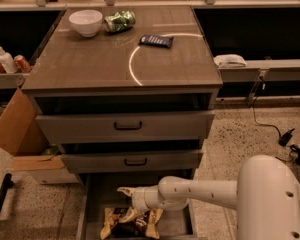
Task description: Place brown chip bag into bottom drawer
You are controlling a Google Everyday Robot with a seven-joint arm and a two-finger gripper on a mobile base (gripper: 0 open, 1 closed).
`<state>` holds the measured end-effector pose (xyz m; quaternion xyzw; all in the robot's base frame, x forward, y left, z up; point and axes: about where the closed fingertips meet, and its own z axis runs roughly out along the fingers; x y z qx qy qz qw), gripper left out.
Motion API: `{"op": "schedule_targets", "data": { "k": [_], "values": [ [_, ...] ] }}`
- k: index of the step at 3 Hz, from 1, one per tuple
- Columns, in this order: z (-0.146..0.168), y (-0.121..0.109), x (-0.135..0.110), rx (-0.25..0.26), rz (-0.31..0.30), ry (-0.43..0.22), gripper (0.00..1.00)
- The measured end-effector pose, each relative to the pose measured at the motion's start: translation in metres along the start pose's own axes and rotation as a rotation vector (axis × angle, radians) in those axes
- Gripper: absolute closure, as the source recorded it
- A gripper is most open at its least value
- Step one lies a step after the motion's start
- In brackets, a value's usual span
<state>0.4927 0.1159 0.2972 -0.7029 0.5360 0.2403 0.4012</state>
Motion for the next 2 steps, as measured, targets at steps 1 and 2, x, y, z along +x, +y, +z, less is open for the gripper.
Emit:
{"op": "schedule_targets", "data": {
  "k": [1, 2],
  "values": [
    [-0.017, 0.009, 0.001, 0.069, 0.015, -0.084, 0.00],
    [-0.051, 0.022, 0.010, 0.132, 0.041, -0.130, 0.00]
  ]
}}
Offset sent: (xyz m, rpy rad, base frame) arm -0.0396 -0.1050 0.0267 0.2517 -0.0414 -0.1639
